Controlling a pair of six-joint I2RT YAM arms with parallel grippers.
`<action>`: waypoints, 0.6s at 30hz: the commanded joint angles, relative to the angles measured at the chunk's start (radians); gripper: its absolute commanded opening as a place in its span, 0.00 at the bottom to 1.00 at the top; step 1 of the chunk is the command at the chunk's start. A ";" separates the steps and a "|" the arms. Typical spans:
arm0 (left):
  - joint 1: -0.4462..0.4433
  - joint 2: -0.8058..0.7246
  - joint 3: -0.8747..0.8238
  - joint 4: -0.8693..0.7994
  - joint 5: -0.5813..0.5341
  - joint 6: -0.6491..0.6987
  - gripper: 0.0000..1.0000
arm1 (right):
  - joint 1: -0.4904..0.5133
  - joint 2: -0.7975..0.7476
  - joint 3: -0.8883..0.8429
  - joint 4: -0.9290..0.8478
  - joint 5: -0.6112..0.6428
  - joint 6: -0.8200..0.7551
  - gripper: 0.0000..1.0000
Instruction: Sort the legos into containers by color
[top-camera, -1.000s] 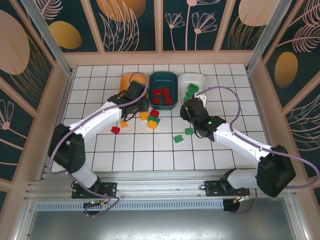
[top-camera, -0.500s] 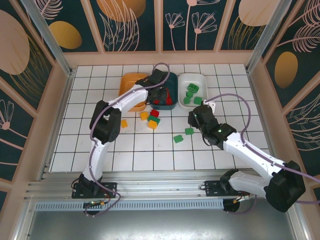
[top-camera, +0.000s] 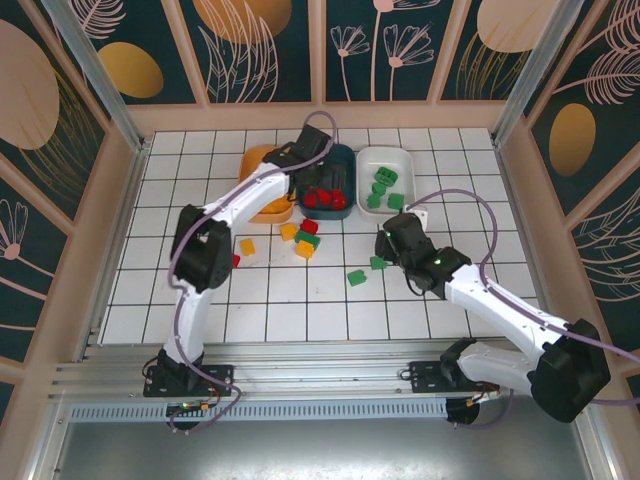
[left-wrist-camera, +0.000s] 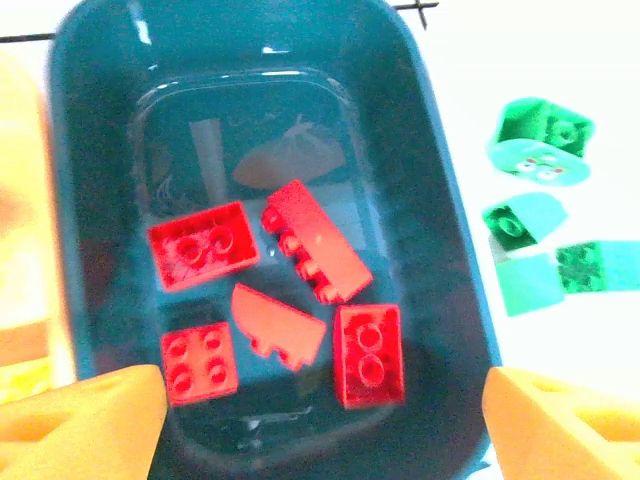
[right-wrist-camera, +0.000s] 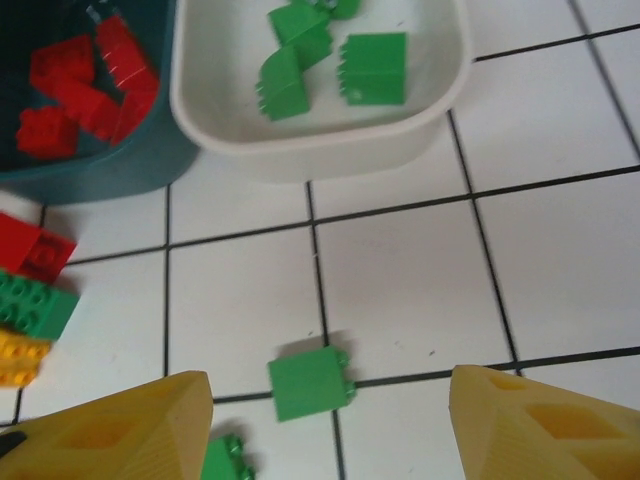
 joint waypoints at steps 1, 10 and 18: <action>0.004 -0.266 -0.281 0.213 0.016 -0.089 0.88 | 0.076 0.045 -0.021 0.014 -0.074 -0.010 0.70; 0.028 -0.805 -1.064 0.457 -0.212 -0.297 0.99 | 0.204 0.384 0.055 0.011 -0.130 -0.030 0.75; 0.042 -1.003 -1.219 0.484 -0.237 -0.314 0.99 | 0.217 0.496 0.046 0.086 -0.086 -0.049 0.71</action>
